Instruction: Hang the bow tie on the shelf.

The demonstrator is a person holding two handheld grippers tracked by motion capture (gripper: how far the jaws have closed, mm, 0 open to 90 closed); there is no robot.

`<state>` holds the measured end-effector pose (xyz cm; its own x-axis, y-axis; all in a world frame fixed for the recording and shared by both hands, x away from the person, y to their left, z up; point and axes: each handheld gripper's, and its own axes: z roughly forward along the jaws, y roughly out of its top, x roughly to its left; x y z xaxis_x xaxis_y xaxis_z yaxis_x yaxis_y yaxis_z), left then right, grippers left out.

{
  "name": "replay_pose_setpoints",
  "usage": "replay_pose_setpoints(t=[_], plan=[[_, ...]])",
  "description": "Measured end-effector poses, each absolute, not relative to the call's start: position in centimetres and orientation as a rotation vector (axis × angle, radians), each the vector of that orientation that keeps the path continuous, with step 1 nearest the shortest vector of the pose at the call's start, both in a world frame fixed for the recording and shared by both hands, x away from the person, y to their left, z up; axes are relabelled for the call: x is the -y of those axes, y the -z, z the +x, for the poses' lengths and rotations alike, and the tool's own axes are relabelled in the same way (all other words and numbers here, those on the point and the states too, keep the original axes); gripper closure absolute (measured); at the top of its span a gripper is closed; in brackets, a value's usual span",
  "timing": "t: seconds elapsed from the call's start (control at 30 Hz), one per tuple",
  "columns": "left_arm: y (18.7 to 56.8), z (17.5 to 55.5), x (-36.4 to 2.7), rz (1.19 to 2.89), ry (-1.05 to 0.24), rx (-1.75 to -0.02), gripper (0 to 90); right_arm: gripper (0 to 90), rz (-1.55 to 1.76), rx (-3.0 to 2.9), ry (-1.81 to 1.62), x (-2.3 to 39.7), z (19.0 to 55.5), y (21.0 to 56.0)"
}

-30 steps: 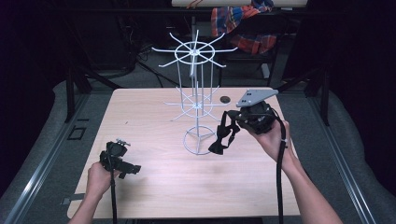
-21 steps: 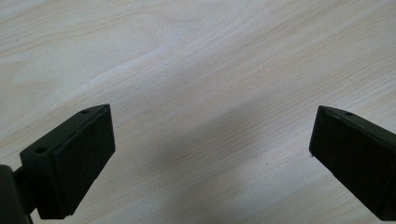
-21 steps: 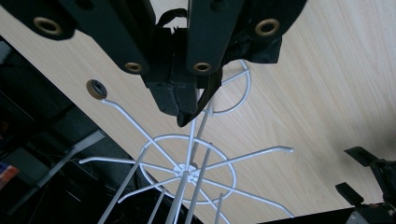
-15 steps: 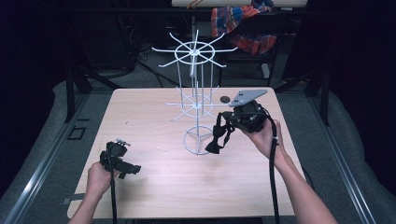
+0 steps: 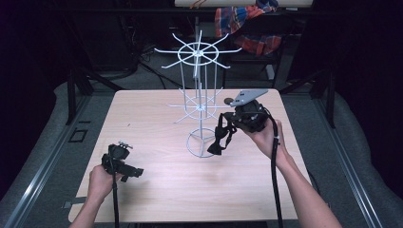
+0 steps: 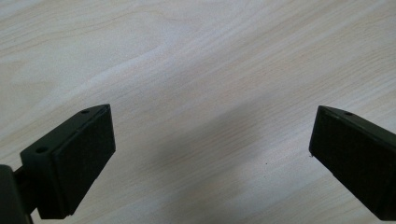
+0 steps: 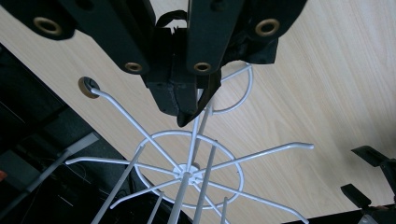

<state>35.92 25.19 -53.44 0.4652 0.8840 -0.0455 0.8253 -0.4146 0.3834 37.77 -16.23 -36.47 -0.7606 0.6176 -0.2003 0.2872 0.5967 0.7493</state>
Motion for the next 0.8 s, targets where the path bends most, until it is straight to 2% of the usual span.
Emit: replay_pose_setpoints(t=[0.8], plan=[[53.4, 35.8, -25.3, 2.358, -0.238, -1.450, 0.5, 90.0, 0.717, -2.407, -1.004, 14.5, 39.6, 36.9]])
